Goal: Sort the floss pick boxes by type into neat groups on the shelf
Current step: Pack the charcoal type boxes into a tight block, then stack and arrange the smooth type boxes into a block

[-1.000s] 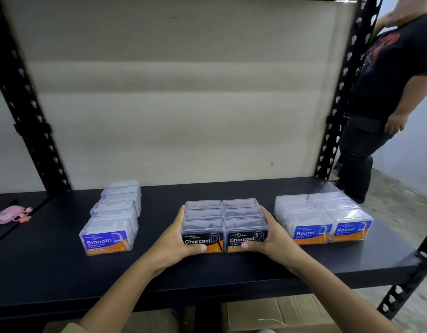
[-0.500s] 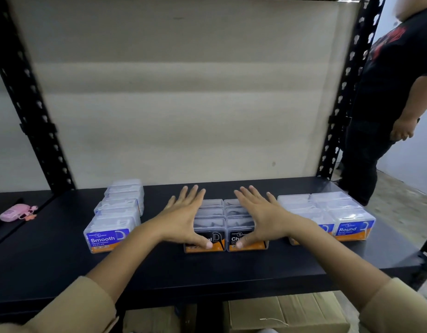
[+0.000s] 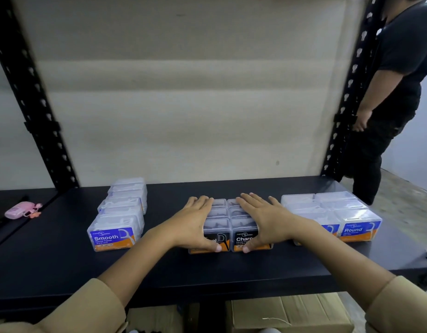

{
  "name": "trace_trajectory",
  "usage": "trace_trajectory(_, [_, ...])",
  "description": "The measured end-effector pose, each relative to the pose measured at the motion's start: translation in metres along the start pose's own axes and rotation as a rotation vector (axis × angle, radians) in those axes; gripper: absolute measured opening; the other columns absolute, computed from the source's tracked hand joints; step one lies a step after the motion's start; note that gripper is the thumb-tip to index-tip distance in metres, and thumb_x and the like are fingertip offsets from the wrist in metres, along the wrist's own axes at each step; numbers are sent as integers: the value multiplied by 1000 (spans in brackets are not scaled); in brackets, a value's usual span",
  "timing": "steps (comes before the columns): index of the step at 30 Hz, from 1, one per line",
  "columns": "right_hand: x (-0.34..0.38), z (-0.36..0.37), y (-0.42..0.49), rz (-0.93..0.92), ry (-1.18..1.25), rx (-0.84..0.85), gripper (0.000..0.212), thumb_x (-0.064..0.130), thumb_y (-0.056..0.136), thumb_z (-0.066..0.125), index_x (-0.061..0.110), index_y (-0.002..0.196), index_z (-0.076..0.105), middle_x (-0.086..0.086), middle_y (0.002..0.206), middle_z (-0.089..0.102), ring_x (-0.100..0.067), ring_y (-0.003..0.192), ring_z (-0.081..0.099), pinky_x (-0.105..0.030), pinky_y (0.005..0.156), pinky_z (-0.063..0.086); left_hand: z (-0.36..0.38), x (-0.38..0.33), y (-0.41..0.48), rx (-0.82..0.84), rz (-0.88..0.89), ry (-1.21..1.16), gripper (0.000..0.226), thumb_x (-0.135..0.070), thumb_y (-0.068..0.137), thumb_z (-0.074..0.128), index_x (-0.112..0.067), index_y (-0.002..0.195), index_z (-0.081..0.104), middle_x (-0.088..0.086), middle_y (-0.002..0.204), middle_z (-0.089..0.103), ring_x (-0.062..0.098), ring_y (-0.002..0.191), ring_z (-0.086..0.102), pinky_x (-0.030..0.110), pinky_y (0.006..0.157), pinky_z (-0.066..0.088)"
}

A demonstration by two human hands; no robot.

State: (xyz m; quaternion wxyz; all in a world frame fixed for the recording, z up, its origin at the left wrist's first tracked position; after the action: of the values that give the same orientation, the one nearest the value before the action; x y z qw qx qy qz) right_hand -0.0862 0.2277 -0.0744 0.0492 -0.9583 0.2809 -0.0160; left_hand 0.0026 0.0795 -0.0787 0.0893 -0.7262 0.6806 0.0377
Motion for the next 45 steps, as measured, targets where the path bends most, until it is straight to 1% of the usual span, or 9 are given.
trace_trajectory(10, [0, 0, 0, 2, 8, 2, 116, 66, 68, 64, 22, 149, -7, 2, 159, -9, -17, 146, -10, -46, 117, -3, 1, 2, 1, -6, -12, 59, 118, -67, 69, 63, -16, 149, -7, -1, 159, -6, 22, 147, -6, 40, 120, 10])
trace_trajectory(22, [3, -2, -2, 11, 11, 21, 115, 65, 69, 64, 23, 148, -8, 3, 159, -10, -16, 146, -11, -48, 116, -5, -4, -1, -5, 20, -43, 140, 116, -72, 70, 58, -20, 149, -9, -2, 159, -9, 21, 147, -9, 52, 118, 1])
trace_trajectory(28, [3, -10, -8, -7, 91, -1, 117, 63, 68, 67, 24, 148, -8, 3, 158, -11, -13, 145, -14, -50, 115, -8, -16, -1, -13, 0, -8, 3, 117, -67, 68, 64, -29, 148, -14, -9, 157, -16, 18, 145, -17, 55, 117, -6])
trace_trajectory(31, [3, -20, -13, -8, 148, -47, 110, 61, 71, 66, 24, 149, -3, 5, 159, -8, -12, 145, -12, -48, 116, -7, -26, 9, -23, -8, 19, -115, 118, -75, 61, 62, -33, 148, -5, -12, 158, -8, 13, 146, -11, 50, 119, -2])
trace_trajectory(34, [9, -34, -16, -17, 226, -163, 92, 55, 79, 61, 26, 149, 9, 4, 159, 4, -12, 146, 1, -45, 118, 1, -45, 31, -39, -145, 12, -343, 110, -84, 52, 54, -41, 146, 17, -17, 154, 21, 5, 143, 16, 32, 118, 17])
trace_trajectory(36, [21, -44, -16, -55, 268, -245, 78, 50, 84, 59, 27, 147, 19, 3, 157, 15, -13, 145, 13, -40, 119, 9, -58, 51, -53, -266, -6, -400, 91, -78, 60, 56, -41, 140, 34, -23, 143, 38, -3, 134, 33, 24, 113, 26])
trace_trajectory(39, [49, -56, -9, -136, 362, -359, 59, 39, 88, 59, 24, 141, 37, 2, 149, 36, -13, 138, 30, -27, 113, 23, -71, 86, -76, -382, -31, -455, 39, -41, 80, 67, -47, 116, 54, -43, 111, 52, -22, 108, 47, 15, 102, 35])
trace_trajectory(41, [72, -60, 1, -173, 421, -416, 48, 33, 89, 58, 23, 134, 47, 3, 141, 48, -12, 131, 41, -20, 105, 29, -73, 117, -92, -451, -75, -514, 32, -26, 81, 70, -50, 99, 59, -49, 95, 56, -23, 99, 53, 12, 94, 39])
trace_trajectory(45, [121, -56, 28, -211, 564, -427, 37, 23, 90, 57, 18, 127, 55, 0, 126, 58, -12, 116, 53, -13, 93, 35, -67, 168, -116, -590, -159, -736, 29, -8, 81, 69, -33, 97, 66, -14, 106, 69, 5, 99, 64, 13, 84, 50])
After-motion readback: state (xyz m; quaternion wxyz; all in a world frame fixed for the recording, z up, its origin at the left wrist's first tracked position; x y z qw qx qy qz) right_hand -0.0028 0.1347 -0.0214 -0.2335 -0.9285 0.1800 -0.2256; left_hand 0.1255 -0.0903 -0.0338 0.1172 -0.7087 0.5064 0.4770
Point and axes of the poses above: each hand's wrist, its own y-axis towards the middle knuckle, its own z-axis out of the palm, x = y × z, the point moved 5 cm from there along y, towards the middle knuckle
